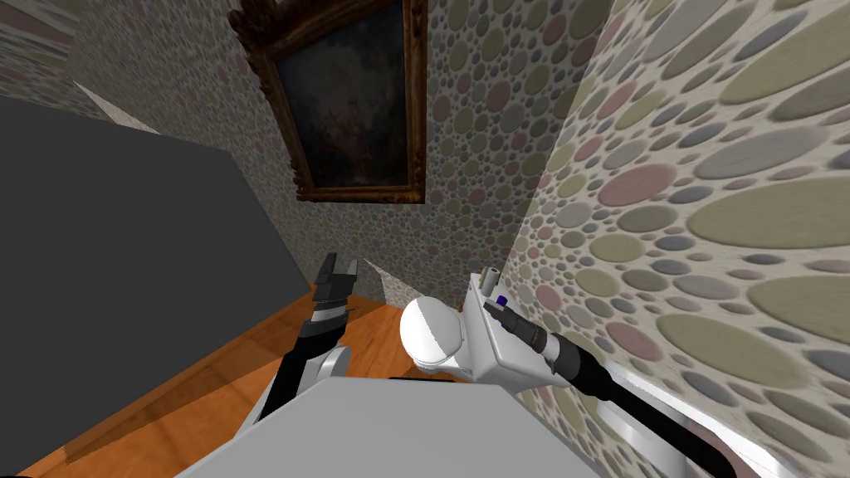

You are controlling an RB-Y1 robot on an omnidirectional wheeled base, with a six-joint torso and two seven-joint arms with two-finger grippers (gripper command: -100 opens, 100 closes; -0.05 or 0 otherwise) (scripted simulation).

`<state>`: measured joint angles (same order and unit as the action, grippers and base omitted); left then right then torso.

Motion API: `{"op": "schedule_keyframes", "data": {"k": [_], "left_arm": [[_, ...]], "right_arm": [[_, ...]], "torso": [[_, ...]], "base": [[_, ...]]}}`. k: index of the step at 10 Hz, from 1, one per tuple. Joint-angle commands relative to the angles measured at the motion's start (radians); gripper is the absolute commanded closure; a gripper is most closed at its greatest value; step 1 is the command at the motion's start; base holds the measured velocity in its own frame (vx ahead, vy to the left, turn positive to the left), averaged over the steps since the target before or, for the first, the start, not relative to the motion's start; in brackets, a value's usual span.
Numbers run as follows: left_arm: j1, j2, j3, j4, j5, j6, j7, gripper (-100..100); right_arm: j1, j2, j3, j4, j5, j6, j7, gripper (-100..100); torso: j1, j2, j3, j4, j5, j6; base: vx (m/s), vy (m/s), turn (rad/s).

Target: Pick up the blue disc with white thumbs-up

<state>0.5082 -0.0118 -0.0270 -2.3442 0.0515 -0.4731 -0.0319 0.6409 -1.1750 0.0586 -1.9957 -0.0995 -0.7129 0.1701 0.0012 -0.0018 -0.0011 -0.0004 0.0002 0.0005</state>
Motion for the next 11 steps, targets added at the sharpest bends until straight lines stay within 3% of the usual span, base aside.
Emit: {"op": "schedule_keyframes", "data": {"k": [1,11], "left_arm": [[0.000,0.000,0.000,0.000,0.000,0.000,0.000,0],[0.000,0.000,0.000,0.000,0.000,0.000,0.000,0]], "right_arm": [[-0.003,-0.050,0.008,0.014,0.003,0.002,0.007,-100],[0.067,-0.329,0.035,0.125,0.038,0.002,0.080,-100]], "torso": [[0.000,0.000,0.000,0.000,0.000,0.000],[0.001,0.001,0.001,0.000,0.000,0.000]], "base": [[0.027,-0.002,0.107],[0.016,0.002,0.087]]}}
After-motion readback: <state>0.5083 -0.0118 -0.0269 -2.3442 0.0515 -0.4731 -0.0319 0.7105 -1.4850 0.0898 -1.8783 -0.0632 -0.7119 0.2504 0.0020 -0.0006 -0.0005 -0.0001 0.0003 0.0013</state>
